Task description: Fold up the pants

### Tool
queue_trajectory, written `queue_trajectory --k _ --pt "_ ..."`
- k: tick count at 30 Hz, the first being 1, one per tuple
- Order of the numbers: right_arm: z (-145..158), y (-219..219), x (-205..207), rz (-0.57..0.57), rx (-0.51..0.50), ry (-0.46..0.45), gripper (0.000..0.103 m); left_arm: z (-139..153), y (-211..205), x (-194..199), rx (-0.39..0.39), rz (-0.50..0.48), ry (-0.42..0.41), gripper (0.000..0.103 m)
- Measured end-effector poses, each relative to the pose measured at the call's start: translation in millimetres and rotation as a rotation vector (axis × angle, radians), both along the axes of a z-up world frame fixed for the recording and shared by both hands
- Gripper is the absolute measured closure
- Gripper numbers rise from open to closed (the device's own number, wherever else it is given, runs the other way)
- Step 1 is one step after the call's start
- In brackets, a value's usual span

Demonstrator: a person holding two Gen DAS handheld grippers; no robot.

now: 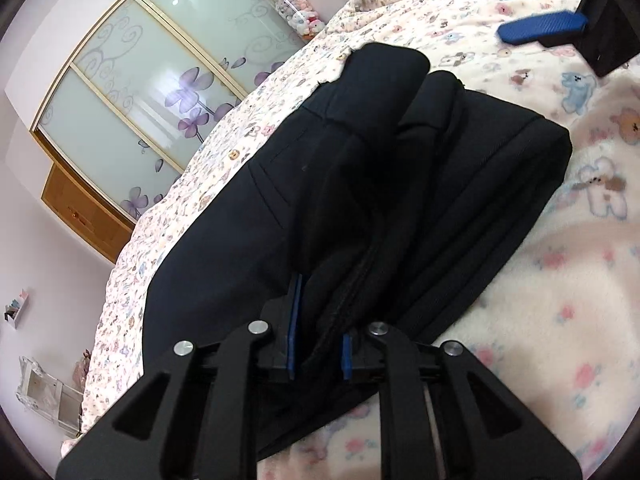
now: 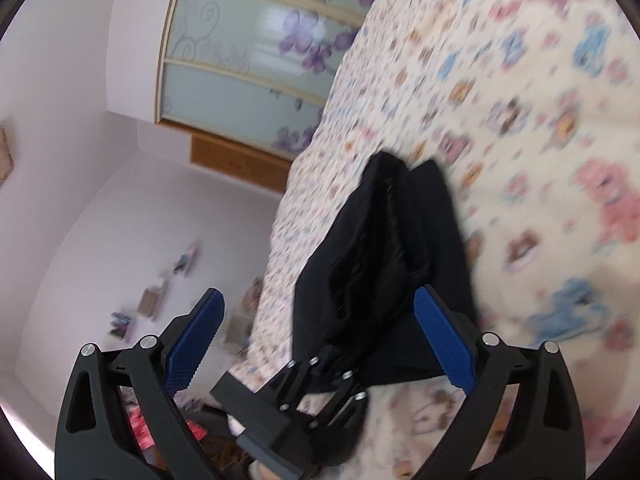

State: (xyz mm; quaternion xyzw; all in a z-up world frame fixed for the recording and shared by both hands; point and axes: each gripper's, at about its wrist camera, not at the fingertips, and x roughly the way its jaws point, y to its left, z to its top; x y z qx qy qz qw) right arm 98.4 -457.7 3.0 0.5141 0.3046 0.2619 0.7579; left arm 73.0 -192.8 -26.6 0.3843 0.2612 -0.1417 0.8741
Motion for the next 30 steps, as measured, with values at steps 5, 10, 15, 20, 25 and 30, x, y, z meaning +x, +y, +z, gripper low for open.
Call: queue_trajectory --k 5,10,15,20,25,30 --pt "-7.6 22.3 12.2 0.061 -0.050 0.050 0.005 2.0 3.7 0.0 -0.015 0.003 -0.001 0.081" --pt "-14.6 32.3 19.7 0.064 -0.124 0.099 0.005 24.7 32.5 -10.5 -0.232 0.049 0.089 0.025" --pt "-15.5 34.6 24.2 0.027 -0.215 0.106 0.005 56.3 116.1 -17.4 -0.639 0.143 0.091 0.004" --pt "-17.0 39.8 28.3 -0.031 -0.302 0.090 0.006 63.0 173.1 -12.2 -0.868 0.300 0.013 0.002" --pt "-22.8 45.5 34.9 -0.092 -0.387 0.102 0.028 64.0 193.1 -8.2 -0.888 0.358 0.029 0.002" --pt "-21.0 48.8 33.0 -0.136 -0.438 0.052 0.067 60.6 202.2 -18.2 -0.877 0.351 0.021 0.002"
